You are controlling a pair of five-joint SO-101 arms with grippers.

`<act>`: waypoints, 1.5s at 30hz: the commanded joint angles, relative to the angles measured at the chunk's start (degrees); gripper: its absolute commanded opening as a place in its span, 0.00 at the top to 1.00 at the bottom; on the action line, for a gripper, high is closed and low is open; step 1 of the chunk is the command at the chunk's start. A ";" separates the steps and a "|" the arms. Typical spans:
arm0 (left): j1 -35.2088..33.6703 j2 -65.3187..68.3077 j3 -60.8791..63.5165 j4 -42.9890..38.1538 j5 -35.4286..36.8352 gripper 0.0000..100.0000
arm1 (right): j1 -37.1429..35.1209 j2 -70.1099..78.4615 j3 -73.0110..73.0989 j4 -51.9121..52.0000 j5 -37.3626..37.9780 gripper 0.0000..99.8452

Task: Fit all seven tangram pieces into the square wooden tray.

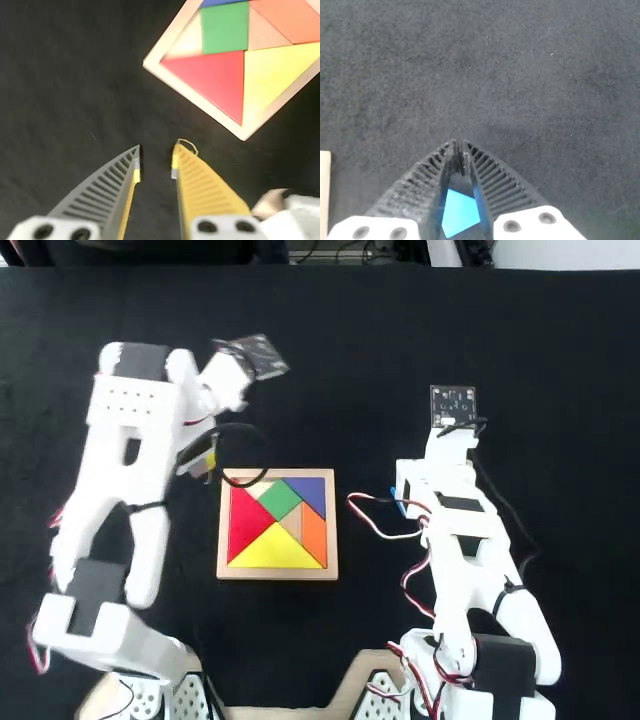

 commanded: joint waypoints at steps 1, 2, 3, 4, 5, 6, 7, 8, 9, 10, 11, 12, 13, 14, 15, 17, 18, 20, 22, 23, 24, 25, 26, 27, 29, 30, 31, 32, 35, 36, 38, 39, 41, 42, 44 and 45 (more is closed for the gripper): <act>-3.30 -10.29 9.98 -3.96 14.33 0.90 | -0.97 -0.04 -3.38 -1.05 0.26 0.98; -4.09 -12.40 13.76 -7.21 17.49 0.90 | -0.88 -0.04 -3.38 -1.05 0.18 0.98; -4.53 -14.59 17.71 -10.29 20.31 0.90 | -0.88 -0.04 -3.38 -1.05 0.18 0.98; -4.62 -17.32 21.67 -12.84 22.86 0.90 | -0.70 -0.04 -3.38 -1.05 0.18 0.98; -4.26 -20.66 25.63 -14.68 24.88 0.90 | -0.70 -0.04 -3.38 -0.97 0.18 0.98; -3.56 -24.26 29.67 -16.35 26.37 0.90 | -0.70 -0.04 -3.38 -0.88 0.26 0.98; -2.51 -28.40 33.45 -17.93 27.78 0.90 | -0.62 -0.04 -3.38 -0.70 0.35 0.98; -1.63 -32.88 37.23 -19.52 29.19 0.90 | -0.62 -0.04 -3.38 -0.62 0.35 0.98; -0.92 -37.80 41.19 -21.19 30.86 0.90 | -0.62 -0.13 -3.21 -0.62 0.35 0.98; -0.40 -42.81 44.97 -23.12 32.62 0.90 | -0.62 -0.31 -3.21 -0.62 0.26 0.98; -0.31 -47.65 49.01 -25.58 34.29 0.90 | -0.62 -0.40 -3.12 -0.62 0.18 0.98; -0.40 -52.31 53.05 -28.57 36.40 0.89 | -0.62 -0.40 -3.12 -0.62 0.18 0.98; -0.84 -56.44 57.01 -31.30 38.68 0.88 | -0.62 -0.40 -3.12 -0.62 0.18 0.98; -1.80 -59.96 60.97 -33.93 40.62 0.86 | -0.62 -0.40 -3.12 -0.62 0.18 0.97; -2.86 -62.24 64.04 -35.96 42.11 0.84 | -0.62 -0.40 -3.03 -0.62 0.18 0.96; -5.32 -63.38 67.82 -39.12 42.81 0.80 | -0.62 -0.40 -2.95 -0.53 0.18 0.92; -6.99 -62.77 68.88 -40.44 42.90 0.80 | -0.62 -0.40 -2.95 -0.53 0.18 0.91; -9.36 -60.48 70.64 -43.52 43.08 0.80 | -0.62 -0.31 -2.95 -0.44 0.53 0.88; -9.54 -57.23 73.36 -47.82 43.25 0.80 | -0.62 -0.40 -3.12 0.79 0.62 0.87; -9.27 -55.47 75.30 -50.90 43.25 0.80 | -0.62 -0.40 -3.30 1.41 0.62 0.87; -8.75 -54.07 77.41 -54.15 43.34 0.80 | -0.62 -0.40 -3.38 1.76 0.62 0.88; -8.48 -53.01 79.34 -57.23 43.34 0.80 | -0.62 -0.40 -3.38 1.85 0.62 0.88; -8.31 -51.87 81.19 -60.04 43.34 0.80 | -0.62 -0.40 -3.38 1.85 0.44 0.88; -8.22 -50.99 82.51 -62.33 43.34 0.80 | -0.62 -0.48 -3.38 1.85 0.26 0.88; -8.22 -50.46 84.26 -65.23 43.34 0.80 | -0.62 -0.48 -3.38 1.85 0.26 0.88; -8.22 -50.46 84.97 -66.37 43.34 0.80 | -0.79 -0.48 -3.38 1.85 0.62 0.88; -8.22 -50.46 85.58 -67.25 43.34 0.80 | -0.97 -0.48 -3.38 1.85 0.62 0.88; -7.87 -50.46 86.37 -68.31 43.34 0.80 | -0.97 -0.57 -3.38 1.85 0.62 0.88; -6.20 -50.46 87.96 -70.68 42.99 0.80 | -0.44 -2.33 -3.47 2.29 0.62 0.88; -6.11 -50.46 87.96 -70.77 42.99 0.80 | -0.09 -3.56 -3.74 4.13 0.70 0.88; -6.64 -50.46 87.87 -70.86 43.16 0.80 | 1.05 -6.81 -7.60 12.04 2.11 0.87; -6.64 -50.46 87.87 -70.86 43.25 0.80 | 1.67 -7.87 -10.95 17.14 2.73 0.87; -6.64 -50.46 87.87 -70.86 43.25 0.80 | 2.29 -8.84 -18.95 27.43 4.57 0.87; -6.64 -50.46 87.87 -70.86 43.16 0.80 | 2.29 -8.57 -23.34 32.35 7.21 0.87; -6.64 -50.46 87.87 -70.86 42.90 0.80 | 2.02 -6.02 -31.69 41.14 16.26 0.87; -6.64 -50.46 87.87 -70.86 42.81 0.80 | 1.76 -3.91 -35.30 44.92 21.36 0.87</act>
